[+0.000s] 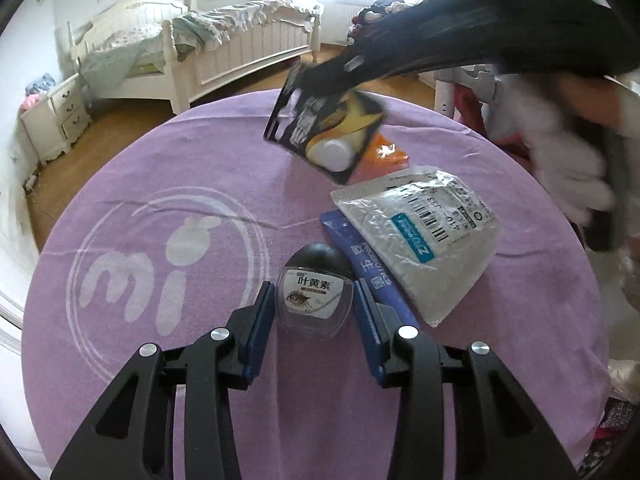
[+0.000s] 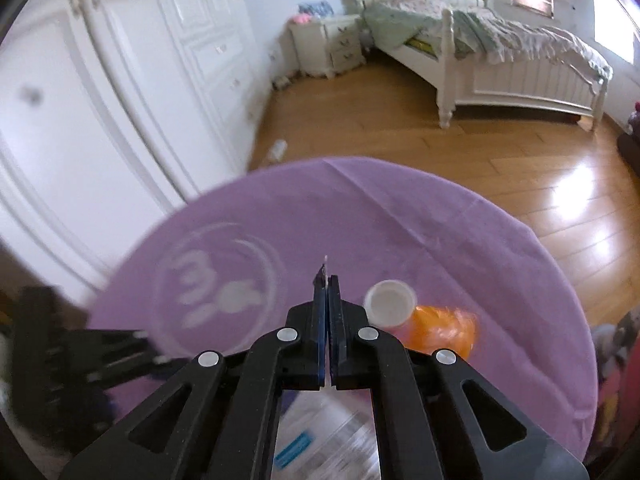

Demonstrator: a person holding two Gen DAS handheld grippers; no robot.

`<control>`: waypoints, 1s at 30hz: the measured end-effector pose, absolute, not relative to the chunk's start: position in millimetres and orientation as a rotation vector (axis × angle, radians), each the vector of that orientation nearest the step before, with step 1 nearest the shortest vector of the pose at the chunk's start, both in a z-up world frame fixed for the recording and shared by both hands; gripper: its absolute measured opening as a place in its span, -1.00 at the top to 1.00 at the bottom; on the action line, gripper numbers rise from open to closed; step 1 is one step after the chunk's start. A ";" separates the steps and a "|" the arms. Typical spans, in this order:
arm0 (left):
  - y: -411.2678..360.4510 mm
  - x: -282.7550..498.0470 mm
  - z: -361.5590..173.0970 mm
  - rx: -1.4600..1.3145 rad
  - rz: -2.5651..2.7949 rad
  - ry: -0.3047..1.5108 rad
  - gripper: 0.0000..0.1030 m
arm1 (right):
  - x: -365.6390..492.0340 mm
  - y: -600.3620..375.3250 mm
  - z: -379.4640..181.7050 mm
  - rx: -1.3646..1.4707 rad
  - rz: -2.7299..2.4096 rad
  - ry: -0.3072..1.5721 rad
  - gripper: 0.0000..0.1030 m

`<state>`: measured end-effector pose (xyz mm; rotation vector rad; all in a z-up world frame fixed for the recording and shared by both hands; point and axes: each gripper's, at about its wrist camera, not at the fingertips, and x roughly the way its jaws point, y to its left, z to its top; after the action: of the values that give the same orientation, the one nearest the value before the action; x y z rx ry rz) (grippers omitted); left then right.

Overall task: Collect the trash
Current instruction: 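Grasp the eye-drop bottle with the left tool while the right tool grasps the battery card, then carry the eye-drop bottle and battery card to the black bin and release both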

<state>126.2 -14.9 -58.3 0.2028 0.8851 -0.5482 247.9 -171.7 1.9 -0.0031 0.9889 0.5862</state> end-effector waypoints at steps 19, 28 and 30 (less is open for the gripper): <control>-78.4 58.2 8.8 -0.002 -0.620 0.700 0.24 | 89.2 -354.5 53.8 0.355 0.408 0.756 0.96; -191.3 44.6 7.5 -0.023 -0.784 0.711 0.24 | 22.5 -467.6 34.6 0.477 0.221 0.718 0.95; -216.4 43.0 4.7 -0.027 -0.824 0.722 0.24 | 6.9 -497.8 29.9 0.509 0.169 0.707 0.95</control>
<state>43.0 -216.4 4.7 -0.0265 0.7215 -0.8239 6.9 -497.8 29.9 0.5094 0.7072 0.1690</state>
